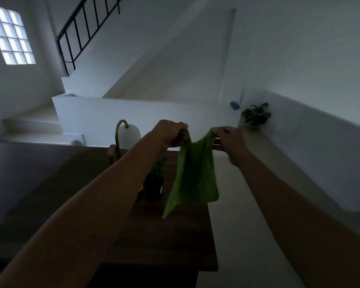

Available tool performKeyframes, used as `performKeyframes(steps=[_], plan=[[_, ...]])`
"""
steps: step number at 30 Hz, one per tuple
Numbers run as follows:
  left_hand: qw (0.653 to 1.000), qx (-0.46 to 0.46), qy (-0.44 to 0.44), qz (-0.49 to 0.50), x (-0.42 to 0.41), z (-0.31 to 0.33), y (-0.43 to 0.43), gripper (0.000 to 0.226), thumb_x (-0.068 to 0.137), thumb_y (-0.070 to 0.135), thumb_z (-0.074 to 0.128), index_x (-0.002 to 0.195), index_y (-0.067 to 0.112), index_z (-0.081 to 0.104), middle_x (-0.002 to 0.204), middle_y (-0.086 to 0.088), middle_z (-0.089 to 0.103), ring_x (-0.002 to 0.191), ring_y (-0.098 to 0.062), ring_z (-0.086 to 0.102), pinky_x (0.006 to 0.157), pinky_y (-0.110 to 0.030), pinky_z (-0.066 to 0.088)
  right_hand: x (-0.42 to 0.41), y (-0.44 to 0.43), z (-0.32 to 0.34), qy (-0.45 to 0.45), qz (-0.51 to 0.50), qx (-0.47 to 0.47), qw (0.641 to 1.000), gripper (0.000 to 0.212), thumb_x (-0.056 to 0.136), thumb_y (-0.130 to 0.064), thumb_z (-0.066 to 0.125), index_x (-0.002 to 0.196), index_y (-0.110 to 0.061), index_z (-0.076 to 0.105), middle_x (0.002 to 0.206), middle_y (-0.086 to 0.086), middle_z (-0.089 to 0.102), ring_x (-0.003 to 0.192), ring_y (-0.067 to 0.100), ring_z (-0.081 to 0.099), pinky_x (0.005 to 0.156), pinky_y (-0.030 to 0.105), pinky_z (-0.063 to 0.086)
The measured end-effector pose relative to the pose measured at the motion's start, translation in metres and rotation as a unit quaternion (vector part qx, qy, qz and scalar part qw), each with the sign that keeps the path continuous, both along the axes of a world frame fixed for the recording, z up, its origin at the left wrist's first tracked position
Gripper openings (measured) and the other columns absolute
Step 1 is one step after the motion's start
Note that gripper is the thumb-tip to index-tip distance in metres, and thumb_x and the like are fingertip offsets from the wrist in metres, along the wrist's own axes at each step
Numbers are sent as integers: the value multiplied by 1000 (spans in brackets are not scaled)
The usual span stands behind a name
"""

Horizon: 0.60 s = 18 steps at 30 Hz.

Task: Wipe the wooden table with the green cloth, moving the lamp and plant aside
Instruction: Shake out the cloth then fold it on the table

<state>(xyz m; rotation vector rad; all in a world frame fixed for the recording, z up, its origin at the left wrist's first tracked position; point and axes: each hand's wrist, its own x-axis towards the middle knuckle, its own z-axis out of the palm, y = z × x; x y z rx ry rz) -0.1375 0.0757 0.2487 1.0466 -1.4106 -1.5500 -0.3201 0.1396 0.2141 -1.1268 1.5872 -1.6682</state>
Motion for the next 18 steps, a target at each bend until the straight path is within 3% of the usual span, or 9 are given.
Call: performKeyframes(steps=[3, 7, 10, 12, 14, 18], plan=[[999, 9, -46, 25, -17, -5, 11, 24, 88, 19, 68, 95, -4, 63, 69, -14, 65, 56, -19, 62, 48, -25, 53, 31, 0, -5, 24, 2, -47, 999, 17, 89, -14, 62, 78, -17, 73, 77, 13, 72, 73, 30, 72, 68, 43, 60], [997, 18, -45, 59, -26, -14, 12, 25, 87, 23, 70, 92, -1, 64, 82, -17, 69, 60, -19, 66, 47, -25, 53, 51, -5, -19, 183, -44, -85, 978, 18, 89, -27, 62, 90, -20, 77, 81, -2, 75, 75, 17, 71, 74, 47, 59], [997, 27, -30, 65, -21, -20, 9, 25, 86, 21, 71, 92, -2, 64, 85, -18, 68, 66, -22, 68, 47, -24, 50, 55, -2, -22, 269, -78, -104, 954, 21, 94, -23, 59, 97, -14, 77, 84, 1, 75, 72, 9, 66, 74, 37, 57], [996, 16, -41, 72, -17, -22, 7, 31, 85, 23, 72, 100, -3, 65, 95, -19, 69, 81, -27, 70, 56, -27, 53, 58, 3, -23, 297, -71, -124, 944, 20, 95, -22, 58, 100, -13, 76, 88, 3, 76, 72, 6, 64, 73, 30, 55], [995, 13, -57, 80, -14, -22, 6, 35, 84, 26, 73, 104, -2, 65, 98, -17, 69, 82, -26, 68, 65, -30, 53, 59, 4, -27, 302, -55, -135, 942, 20, 94, -23, 60, 106, -15, 74, 94, 1, 76, 77, 4, 65, 74, 24, 54], [992, 6, -92, 82, -8, -21, 6, 37, 83, 29, 72, 106, 2, 65, 96, -11, 65, 77, -20, 60, 59, -28, 47, 59, 2, -33, 302, -22, -131, 944, 23, 89, -22, 68, 110, -16, 72, 100, -1, 74, 83, 4, 65, 74, 10, 49]])
